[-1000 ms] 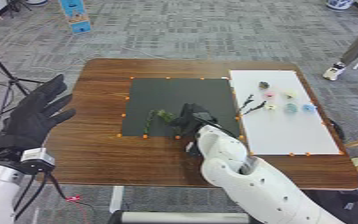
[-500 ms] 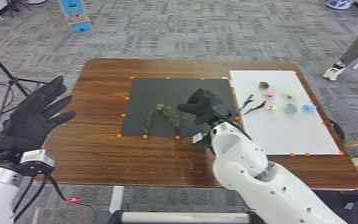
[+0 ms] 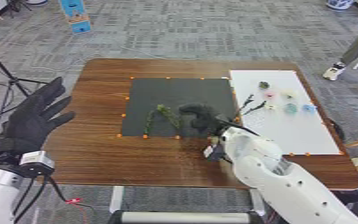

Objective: Arrange flowers

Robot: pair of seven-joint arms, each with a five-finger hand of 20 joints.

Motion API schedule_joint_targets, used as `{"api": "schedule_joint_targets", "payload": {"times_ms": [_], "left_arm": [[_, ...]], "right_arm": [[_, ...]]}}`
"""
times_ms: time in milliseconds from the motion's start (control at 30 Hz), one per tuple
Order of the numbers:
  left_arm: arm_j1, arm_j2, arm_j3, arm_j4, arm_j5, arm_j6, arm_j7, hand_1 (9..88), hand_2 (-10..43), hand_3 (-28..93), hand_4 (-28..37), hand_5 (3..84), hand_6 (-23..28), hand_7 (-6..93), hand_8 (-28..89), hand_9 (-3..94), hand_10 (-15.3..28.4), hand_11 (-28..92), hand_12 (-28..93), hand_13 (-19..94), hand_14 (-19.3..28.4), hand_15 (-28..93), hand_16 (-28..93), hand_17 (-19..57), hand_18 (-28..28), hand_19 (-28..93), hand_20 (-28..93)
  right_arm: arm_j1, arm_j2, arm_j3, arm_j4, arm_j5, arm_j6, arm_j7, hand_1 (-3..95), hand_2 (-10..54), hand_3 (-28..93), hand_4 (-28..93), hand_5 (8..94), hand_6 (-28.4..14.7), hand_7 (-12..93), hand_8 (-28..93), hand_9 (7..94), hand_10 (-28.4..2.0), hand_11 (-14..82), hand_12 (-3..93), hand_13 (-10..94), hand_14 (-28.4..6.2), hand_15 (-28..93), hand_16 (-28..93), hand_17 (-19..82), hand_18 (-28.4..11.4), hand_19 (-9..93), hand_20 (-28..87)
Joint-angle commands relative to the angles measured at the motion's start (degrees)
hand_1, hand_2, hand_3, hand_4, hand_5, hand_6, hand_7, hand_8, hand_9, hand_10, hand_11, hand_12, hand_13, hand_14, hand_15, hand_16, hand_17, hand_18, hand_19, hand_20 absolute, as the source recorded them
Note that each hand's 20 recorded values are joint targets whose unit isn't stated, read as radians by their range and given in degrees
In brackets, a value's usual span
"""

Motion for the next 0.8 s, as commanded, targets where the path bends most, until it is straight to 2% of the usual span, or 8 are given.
{"api": "schedule_joint_targets", "payload": {"times_ms": [33, 300, 667, 800], "left_arm": [[0.78, -0.73, -0.34, -0.7, -0.21, 0.48, 0.4, 25.5, -9.5, 62, -28.3, 21.8, 1.6, 14.5, -8, 16.5, 7.7, 10, 21, 15, 12.3, 8, 5, -12.0, 23.4, 38, 6], [1.2, -0.9, -0.59, -0.88, -0.24, 0.68, 0.49, 25.4, -9.5, 62, -28.3, 21.8, 1.6, 14.4, -8, 16.4, 7.6, 10, 21, 15, 12.2, 8, 5, -12.0, 23.4, 38, 7], [1.36, -1.07, -0.62, -0.97, -0.2, 0.8, 0.6, 25.6, -9.5, 62, -28.3, 21.8, 1.7, 14.2, -8, 16.4, 7.7, 10, 21, 15, 12.3, 8, 5, -12.1, 23.4, 38, 7], [1.07, -1.11, -0.52, -0.9, -0.16, 0.61, 0.34, 25.6, -9.5, 62, -28.3, 21.8, 1.7, 14.2, -8, 16.4, 7.7, 10, 21, 15, 12.3, 8, 5, -12.1, 23.4, 38, 7]], "right_arm": [[2.7, 2.86, -3.06, -1.11, -0.87, -2.67, 0.99, 28.2, 17.4, 92, -5, 34.5, 0.8, 13, -11, 79.3, -11.8, 56.3, 40.7, 77, -8.8, 84, 39, 50, -22.3, 93, 71], [4.08, 4.86, -5.61, -2.27, -2.3, -3.53, 0.67, 25.4, 19.5, 93, -5, 36.4, 0.6, 13, -12, 80.0, -11.8, 57.8, 39.4, 77, -8.7, 84, 39, 51, -22.4, 93, 72], [3.55, 6.37, -4.76, -4.07, -3.66, -3.33, 0.87, 24.8, 19.3, 93, -4, 38.0, 0.2, 13, -11, 79.9, -11.9, 58.1, 38.3, 78, -8.7, 84, 39, 51, -22.4, 93, 73], [0.02, 7.89, -1.24, -6.02, -4.21, 1.96, -0.5, 23.4, 19.2, 92, -6, 37.8, 0.1, 13, -11, 79.0, -12.5, 58.5, 35.3, 77, -8.9, 84, 40, 51, -22.5, 93, 72]]}}
